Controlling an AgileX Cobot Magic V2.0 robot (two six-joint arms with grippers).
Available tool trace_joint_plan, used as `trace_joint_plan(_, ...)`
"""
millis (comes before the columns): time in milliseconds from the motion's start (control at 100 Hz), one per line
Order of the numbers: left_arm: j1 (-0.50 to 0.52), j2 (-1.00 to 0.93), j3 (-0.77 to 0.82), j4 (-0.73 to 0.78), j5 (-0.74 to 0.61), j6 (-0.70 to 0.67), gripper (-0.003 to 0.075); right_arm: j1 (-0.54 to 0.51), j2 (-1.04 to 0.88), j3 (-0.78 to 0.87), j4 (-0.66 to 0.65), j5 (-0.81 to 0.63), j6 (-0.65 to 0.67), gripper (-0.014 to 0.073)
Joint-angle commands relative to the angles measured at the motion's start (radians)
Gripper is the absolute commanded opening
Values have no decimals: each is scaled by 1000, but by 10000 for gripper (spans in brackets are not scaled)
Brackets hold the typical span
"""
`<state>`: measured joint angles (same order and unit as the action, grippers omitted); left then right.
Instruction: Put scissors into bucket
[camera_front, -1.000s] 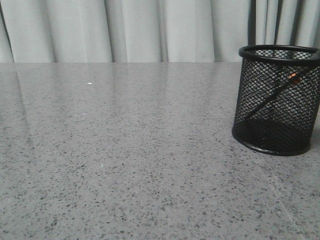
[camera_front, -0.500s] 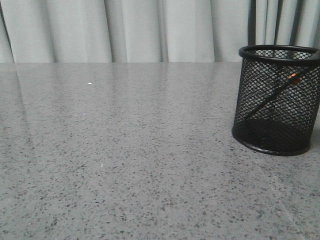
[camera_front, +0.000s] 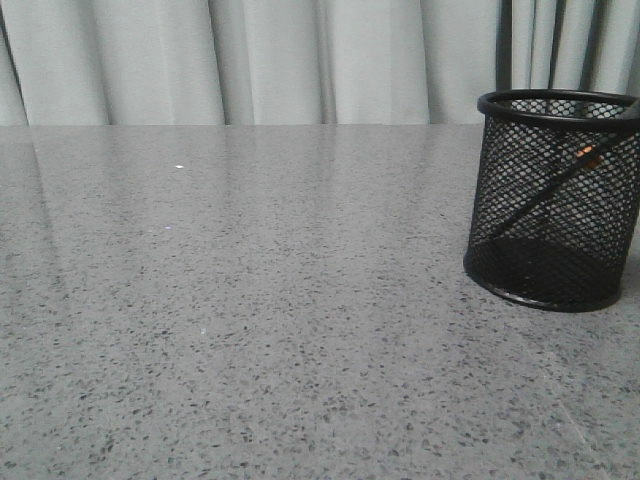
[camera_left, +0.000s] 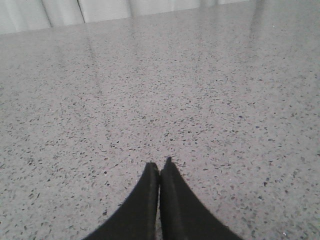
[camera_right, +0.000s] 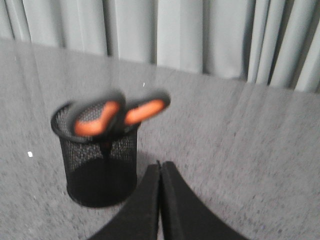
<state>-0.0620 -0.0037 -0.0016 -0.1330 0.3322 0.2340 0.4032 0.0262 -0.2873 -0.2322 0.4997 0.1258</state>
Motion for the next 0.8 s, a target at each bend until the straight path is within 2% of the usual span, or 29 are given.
trace_joint_plan(0,1,-23,26,-16,-66,-10,-21,-39,27,78,-14,-193,7,-46)
trace_joint_plan(170,1,-23,26,-16,-66,-10,-21,-169,27,324,157,-508,24,-46)
trace_joint_plan(230,1,-23,26,-16,-67,-10,-21,-216,27,301,153,-397,24,-47)
trace_joint_plan(320,1,-23,26,-16,-67,-10,-21,-274,27,315,153,-400,24,-47)
trace_joint_plan(430,1,-23,26,-16,-67,-10,-21,-319,27,315,153,-332,24,-47)
trace_joint_plan(570,1,-23,26,-16,-67,-10,-21,-329,23,315,153,-226,24,-47)
trace_joint_plan(790,1,-23,26,-16,-67,-10,-21,-329,-59,315,129,-195,15,-47)
